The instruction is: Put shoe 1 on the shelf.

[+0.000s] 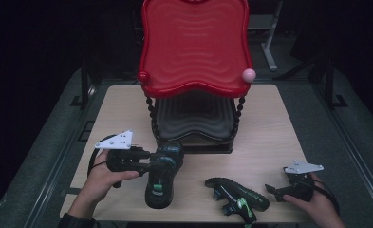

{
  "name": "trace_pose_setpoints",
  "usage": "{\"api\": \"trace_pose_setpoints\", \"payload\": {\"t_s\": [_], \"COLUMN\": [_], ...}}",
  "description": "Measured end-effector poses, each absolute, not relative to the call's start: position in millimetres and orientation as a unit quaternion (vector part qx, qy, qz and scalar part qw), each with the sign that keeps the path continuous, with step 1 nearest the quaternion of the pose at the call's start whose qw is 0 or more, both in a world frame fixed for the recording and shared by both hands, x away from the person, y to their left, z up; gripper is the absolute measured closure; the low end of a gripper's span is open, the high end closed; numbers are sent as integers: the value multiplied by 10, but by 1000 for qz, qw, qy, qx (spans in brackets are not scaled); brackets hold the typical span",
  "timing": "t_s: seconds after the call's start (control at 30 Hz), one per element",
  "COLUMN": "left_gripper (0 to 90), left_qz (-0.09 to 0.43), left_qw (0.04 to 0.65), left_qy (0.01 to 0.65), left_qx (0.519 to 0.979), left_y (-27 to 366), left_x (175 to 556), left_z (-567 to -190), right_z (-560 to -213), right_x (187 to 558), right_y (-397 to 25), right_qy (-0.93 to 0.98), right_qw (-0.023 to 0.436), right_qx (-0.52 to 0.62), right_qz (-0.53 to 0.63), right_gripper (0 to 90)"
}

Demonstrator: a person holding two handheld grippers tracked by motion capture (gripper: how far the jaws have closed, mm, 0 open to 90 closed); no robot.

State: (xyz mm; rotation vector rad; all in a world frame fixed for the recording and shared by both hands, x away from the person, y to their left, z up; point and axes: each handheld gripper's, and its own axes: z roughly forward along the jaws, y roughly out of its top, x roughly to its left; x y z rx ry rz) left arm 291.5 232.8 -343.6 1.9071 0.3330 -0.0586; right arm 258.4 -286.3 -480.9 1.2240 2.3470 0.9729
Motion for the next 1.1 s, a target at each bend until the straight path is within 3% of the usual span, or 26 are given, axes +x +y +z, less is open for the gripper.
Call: {"api": "trace_pose_setpoints", "payload": {"t_s": [1.1], "left_gripper": [674], "left_qz": [-6], "left_qw": [604], "left_qy": [45], "left_qx": [795], "left_y": [1952], "left_x": [3044], "left_z": [-2043], "right_z": [-4809], "right_x": [2583], "right_y": [-2862], "right_qy": [821], "right_qw": [160], "right_qx": [430], "right_qz": [340], "right_gripper": [0]}}
